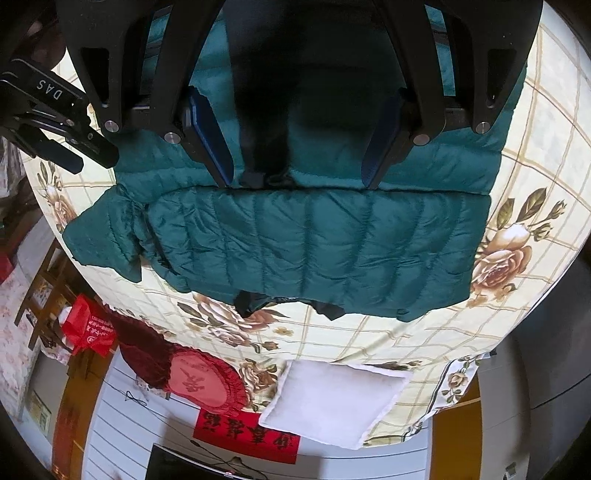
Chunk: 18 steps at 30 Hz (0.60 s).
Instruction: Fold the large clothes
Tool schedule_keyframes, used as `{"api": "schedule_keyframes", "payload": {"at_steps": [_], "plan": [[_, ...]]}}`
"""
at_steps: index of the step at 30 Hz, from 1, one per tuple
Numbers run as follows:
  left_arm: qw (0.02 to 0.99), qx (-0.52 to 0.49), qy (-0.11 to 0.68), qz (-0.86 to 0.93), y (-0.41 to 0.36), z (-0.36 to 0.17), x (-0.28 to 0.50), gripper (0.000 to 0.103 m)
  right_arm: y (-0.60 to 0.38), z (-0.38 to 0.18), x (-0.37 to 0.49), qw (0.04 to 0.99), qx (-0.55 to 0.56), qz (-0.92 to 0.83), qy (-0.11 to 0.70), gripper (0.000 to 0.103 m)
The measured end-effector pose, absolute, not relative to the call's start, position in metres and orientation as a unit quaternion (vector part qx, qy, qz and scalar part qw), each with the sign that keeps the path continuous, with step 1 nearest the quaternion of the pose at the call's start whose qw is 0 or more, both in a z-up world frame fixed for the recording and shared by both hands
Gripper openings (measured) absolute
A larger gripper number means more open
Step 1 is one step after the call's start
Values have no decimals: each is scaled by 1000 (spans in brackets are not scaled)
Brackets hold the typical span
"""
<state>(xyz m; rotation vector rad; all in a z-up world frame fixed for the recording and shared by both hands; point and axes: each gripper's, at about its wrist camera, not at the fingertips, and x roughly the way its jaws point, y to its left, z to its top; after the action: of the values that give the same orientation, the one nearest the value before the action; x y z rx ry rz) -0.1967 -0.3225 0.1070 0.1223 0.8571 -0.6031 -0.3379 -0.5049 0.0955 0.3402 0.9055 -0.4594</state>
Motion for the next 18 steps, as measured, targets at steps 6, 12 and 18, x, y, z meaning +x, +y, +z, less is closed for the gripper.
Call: {"api": "schedule_keyframes", "payload": {"at_steps": [6, 12, 18], "plan": [[864, 59, 411, -284, -333, 101, -191, 72, -521, 93, -341, 856, 167, -231, 431, 74], [864, 54, 415, -279, -342, 95, -184, 72, -547, 90, -342, 853, 177, -245, 426, 74], [869, 50, 412, -270, -348, 89, -173, 72, -589, 84, -345, 844, 194, -278, 417, 74]]}}
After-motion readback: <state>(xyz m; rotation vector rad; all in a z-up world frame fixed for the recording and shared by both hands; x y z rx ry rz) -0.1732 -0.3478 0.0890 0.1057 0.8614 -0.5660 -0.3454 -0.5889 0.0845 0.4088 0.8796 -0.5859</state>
